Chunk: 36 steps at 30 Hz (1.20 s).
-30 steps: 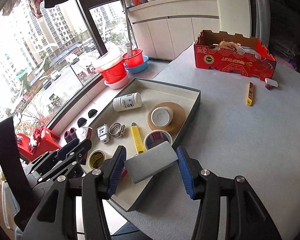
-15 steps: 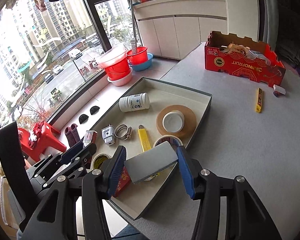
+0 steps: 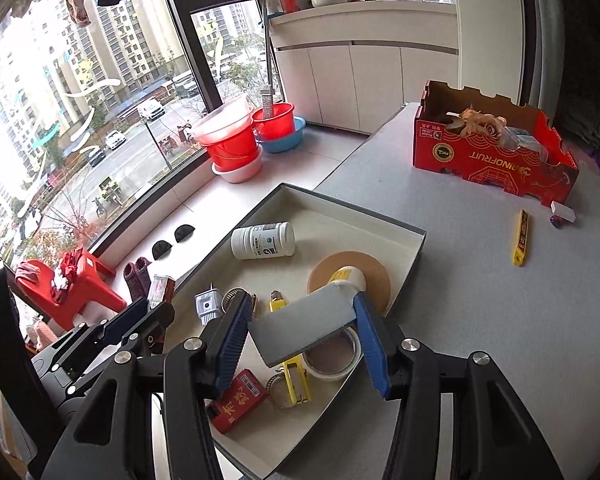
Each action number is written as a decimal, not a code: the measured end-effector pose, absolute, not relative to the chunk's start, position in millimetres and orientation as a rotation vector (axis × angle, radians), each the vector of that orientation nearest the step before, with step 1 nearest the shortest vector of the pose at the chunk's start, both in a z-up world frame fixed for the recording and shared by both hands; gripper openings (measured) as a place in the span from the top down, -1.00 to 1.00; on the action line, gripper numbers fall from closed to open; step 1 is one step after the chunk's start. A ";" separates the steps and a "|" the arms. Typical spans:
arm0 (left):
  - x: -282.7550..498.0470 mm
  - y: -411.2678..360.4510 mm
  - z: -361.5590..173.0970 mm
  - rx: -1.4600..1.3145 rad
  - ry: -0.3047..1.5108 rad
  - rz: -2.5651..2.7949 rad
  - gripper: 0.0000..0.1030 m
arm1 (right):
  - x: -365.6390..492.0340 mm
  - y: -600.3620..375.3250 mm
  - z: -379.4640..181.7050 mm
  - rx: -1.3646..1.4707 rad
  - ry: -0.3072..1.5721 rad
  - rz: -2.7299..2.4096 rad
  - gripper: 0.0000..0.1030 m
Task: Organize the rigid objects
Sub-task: 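Hold the snack box and white block above the tray with both grippers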
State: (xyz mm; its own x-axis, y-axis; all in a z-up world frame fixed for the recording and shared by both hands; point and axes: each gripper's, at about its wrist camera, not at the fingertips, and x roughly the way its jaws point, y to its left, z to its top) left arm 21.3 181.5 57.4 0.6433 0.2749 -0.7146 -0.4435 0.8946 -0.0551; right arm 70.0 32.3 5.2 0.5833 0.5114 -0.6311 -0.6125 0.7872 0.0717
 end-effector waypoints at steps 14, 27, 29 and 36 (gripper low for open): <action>48.5 191.0 39.2 -0.284 0.830 0.401 0.50 | 118.6 32.5 0.4 -0.129 0.766 0.631 -0.04; 72.5 185.2 33.6 -0.274 0.853 0.387 0.50 | 144.4 34.0 -11.2 -0.098 0.818 0.617 -0.04; 76.9 184.6 33.6 -0.277 0.853 0.383 0.50 | 146.4 35.2 -11.1 -0.090 0.820 0.620 -0.04; 87.0 182.6 32.2 -0.270 0.858 0.380 0.50 | 151.1 39.8 -12.0 -0.085 0.821 0.623 -0.04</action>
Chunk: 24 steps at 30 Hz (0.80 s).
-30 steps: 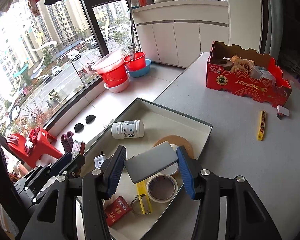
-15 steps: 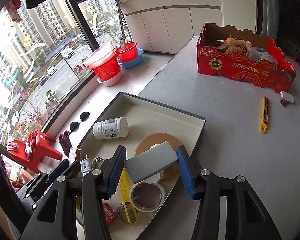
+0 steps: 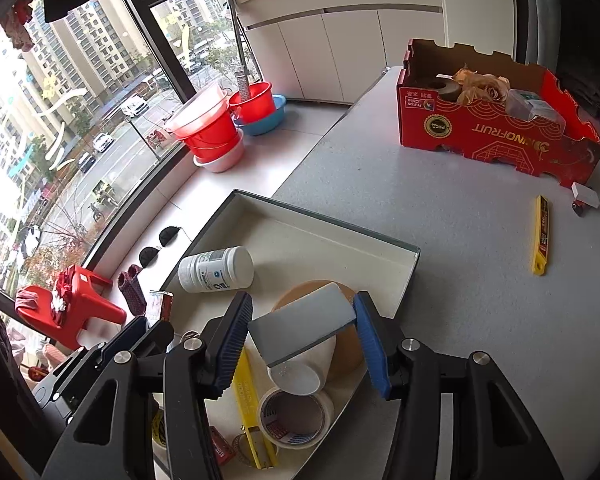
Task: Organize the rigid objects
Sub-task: 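Hold the snack box and white block above the tray with both grippers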
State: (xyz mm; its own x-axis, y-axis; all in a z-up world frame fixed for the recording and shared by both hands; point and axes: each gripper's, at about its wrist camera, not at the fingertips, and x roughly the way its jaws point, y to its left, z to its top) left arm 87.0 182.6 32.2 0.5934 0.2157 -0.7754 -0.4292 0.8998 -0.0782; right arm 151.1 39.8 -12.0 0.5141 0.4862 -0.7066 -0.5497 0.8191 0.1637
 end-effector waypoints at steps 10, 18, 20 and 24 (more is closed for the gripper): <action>94.8 183.1 24.8 -0.271 0.877 0.372 0.50 | 159.9 39.7 -10.7 -0.078 0.822 0.614 -0.04; 98.5 179.6 24.8 -0.258 0.878 0.366 0.50 | 163.8 39.7 -13.5 -0.081 0.831 0.613 -0.04; 98.6 179.6 24.6 -0.257 0.880 0.364 0.50 | 164.3 39.7 -13.6 -0.083 0.832 0.610 -0.04; 99.8 179.9 24.4 -0.256 0.881 0.363 0.50 | 165.8 39.9 -14.3 -0.081 0.834 0.608 -0.04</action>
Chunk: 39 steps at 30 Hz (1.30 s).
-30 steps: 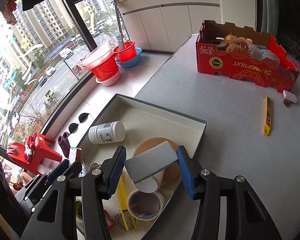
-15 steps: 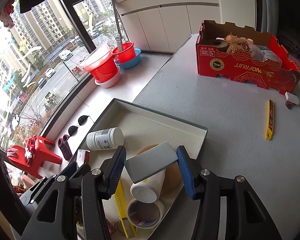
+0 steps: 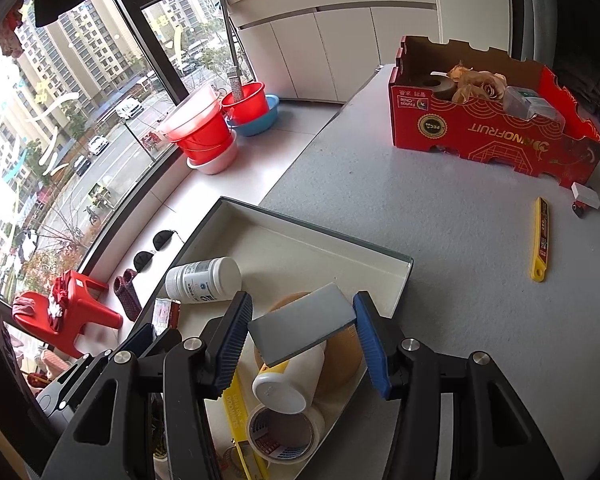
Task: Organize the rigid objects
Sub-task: 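Hold the snack box and white block above the tray with both grippers, then open both grippers to drop the snack box and white block into the tray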
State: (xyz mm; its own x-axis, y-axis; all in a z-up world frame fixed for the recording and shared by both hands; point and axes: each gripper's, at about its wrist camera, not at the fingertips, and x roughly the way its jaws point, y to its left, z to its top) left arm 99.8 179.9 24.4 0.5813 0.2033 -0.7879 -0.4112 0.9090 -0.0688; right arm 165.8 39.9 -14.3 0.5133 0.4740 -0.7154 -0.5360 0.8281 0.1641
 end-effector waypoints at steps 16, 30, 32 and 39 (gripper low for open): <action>98.7 182.2 21.2 -0.258 0.888 0.365 0.50 | 166.8 45.6 -17.7 -0.087 0.843 0.614 -0.04; 100.0 184.5 15.4 -0.255 0.902 0.369 0.50 | 171.1 51.9 -25.1 -0.095 0.863 0.611 -0.04; 99.6 185.1 13.1 -0.253 0.909 0.369 0.50 | 172.1 54.3 -27.8 -0.099 0.868 0.611 -0.04; 97.1 186.2 6.2 -0.265 0.914 0.378 -0.66 | 173.0 57.6 -37.0 -0.126 0.896 0.617 -0.37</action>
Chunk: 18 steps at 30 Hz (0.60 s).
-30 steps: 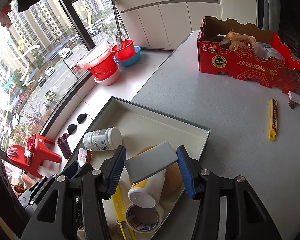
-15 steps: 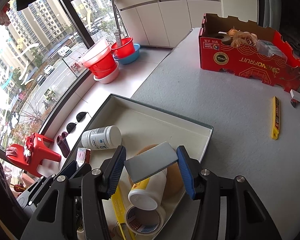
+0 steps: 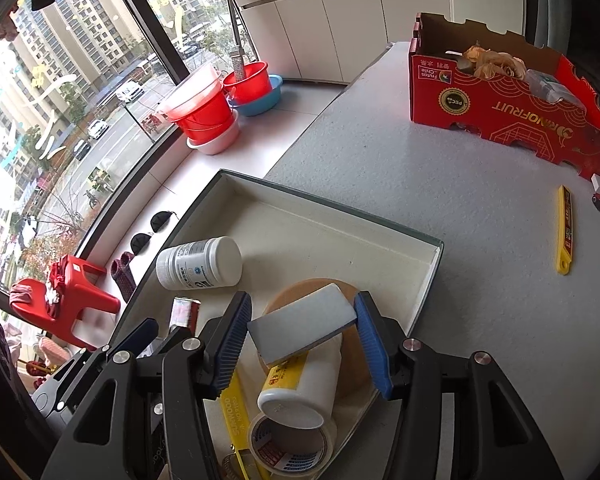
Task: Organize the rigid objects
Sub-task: 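Open both grippers to drop the snack box and white block into the tray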
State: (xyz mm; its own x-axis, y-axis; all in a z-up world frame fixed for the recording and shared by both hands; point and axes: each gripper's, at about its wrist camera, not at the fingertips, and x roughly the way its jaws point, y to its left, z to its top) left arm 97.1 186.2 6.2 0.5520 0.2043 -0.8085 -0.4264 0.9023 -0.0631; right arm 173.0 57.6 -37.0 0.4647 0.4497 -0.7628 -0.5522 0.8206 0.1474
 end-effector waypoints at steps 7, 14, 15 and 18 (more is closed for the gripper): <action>81.4 190.4 11.9 -0.293 0.907 0.414 -0.99 | 161.7 47.4 -25.2 -0.151 0.856 0.606 -0.70; 43.4 190.4 32.7 -0.341 0.834 0.358 -0.99 | 132.8 22.3 -13.8 -0.109 0.822 0.633 -1.00; 36.9 190.5 35.0 -0.362 0.817 0.340 -0.99 | 126.4 18.8 -12.3 -0.102 0.815 0.637 -1.00; 15.8 187.6 41.9 -0.382 0.791 0.306 -0.99 | 103.8 12.0 -9.4 -0.102 0.779 0.650 -1.00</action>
